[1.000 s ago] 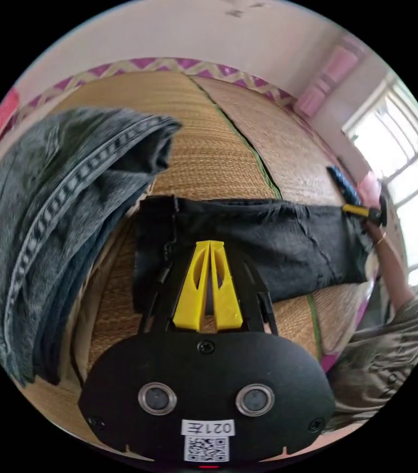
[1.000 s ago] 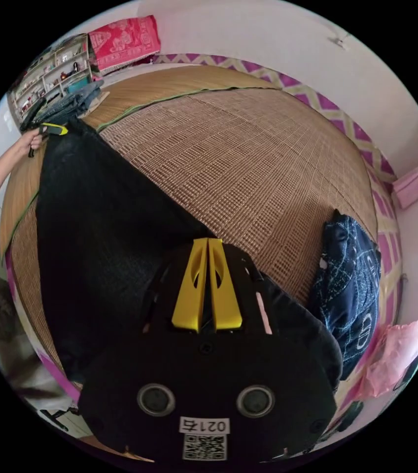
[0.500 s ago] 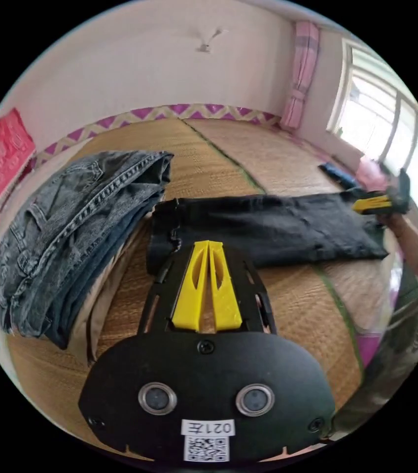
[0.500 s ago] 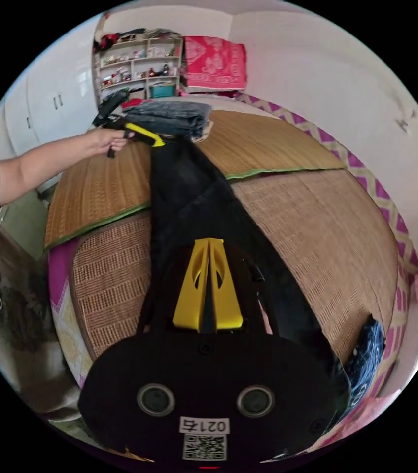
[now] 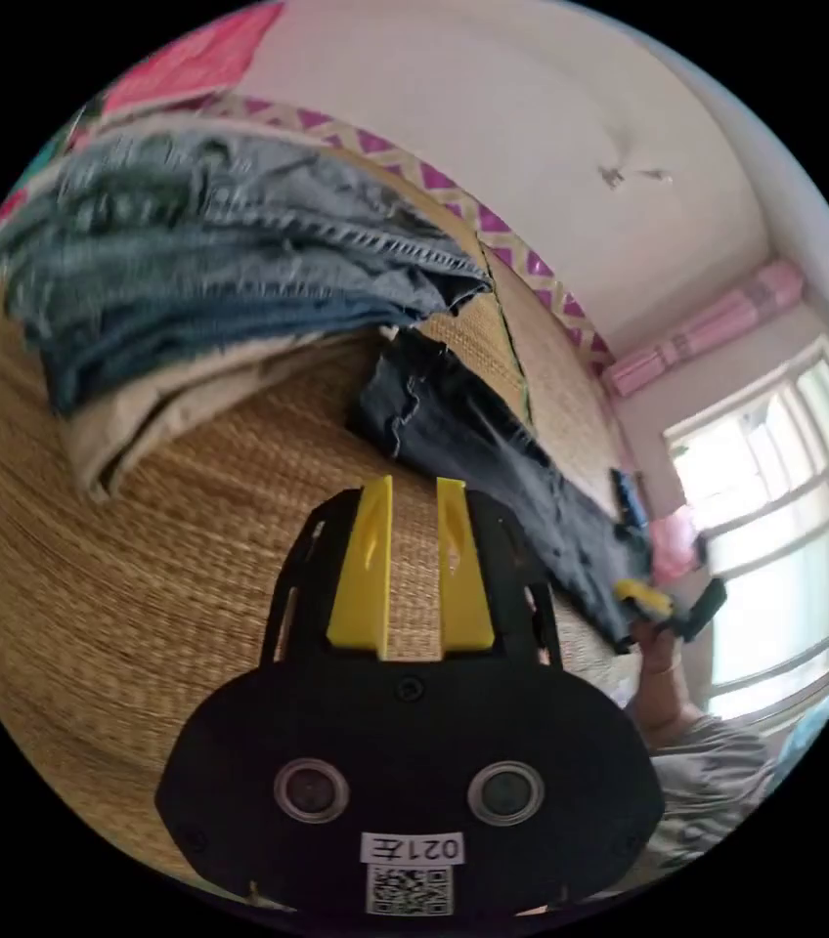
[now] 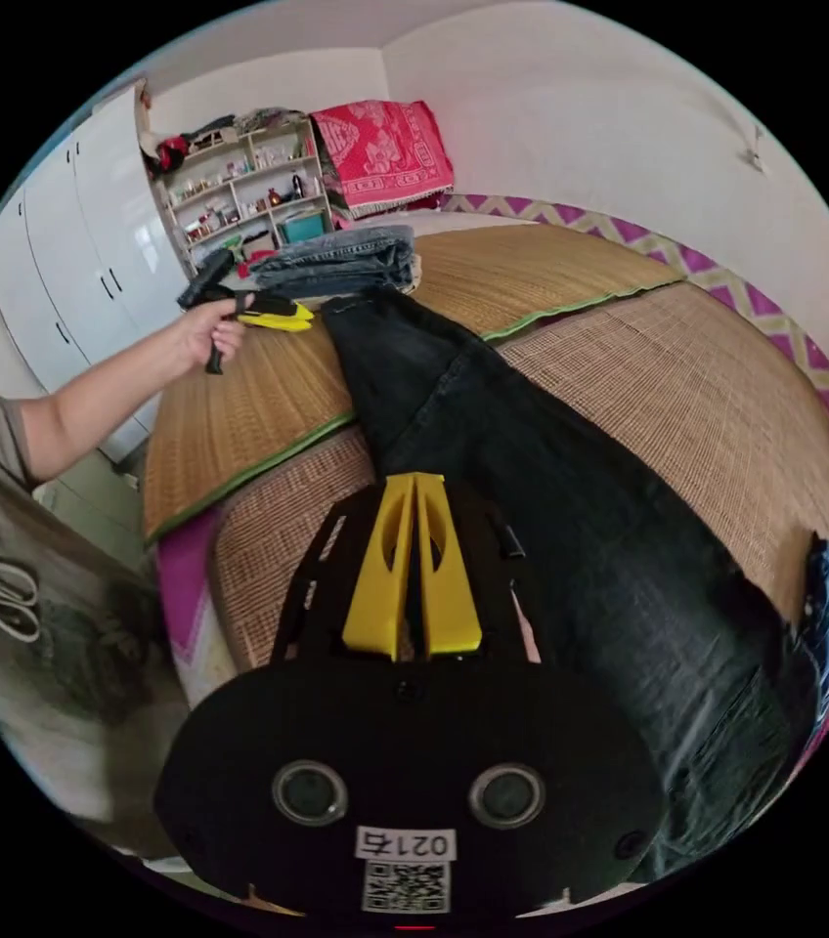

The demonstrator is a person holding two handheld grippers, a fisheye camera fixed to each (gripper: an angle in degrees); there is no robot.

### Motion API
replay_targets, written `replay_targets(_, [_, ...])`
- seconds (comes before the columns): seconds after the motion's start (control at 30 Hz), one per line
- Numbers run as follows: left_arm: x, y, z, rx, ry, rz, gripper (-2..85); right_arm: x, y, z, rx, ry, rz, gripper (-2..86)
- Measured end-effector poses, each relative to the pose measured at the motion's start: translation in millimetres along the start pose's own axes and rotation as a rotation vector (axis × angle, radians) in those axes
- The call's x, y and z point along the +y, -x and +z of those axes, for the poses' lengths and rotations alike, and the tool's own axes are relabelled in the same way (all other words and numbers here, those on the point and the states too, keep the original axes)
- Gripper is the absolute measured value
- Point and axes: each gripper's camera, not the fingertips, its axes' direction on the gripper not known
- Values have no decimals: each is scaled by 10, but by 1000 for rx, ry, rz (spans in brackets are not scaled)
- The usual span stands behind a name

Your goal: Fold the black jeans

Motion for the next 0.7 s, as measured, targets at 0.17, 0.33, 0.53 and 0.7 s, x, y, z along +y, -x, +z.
replay_targets(0.17, [-61,200,14,188,-28,-216,124,773,-38,-494,-144,-62,115,-6])
replay_targets(0.33, [-270,-5,-32,128,-110,-255,90,1526,-150,-842,-203,-125,268,-6])
replay_targets(0.53, [-251,-73,-248,187,-200,-316,-4,2442,-482,-1130,-294,-221,475,-6])
replay_targets(0.7, [-269,-1016,-834,116,-270,-99,-9,3099,-700,-1316,-195,-235,526,-6])
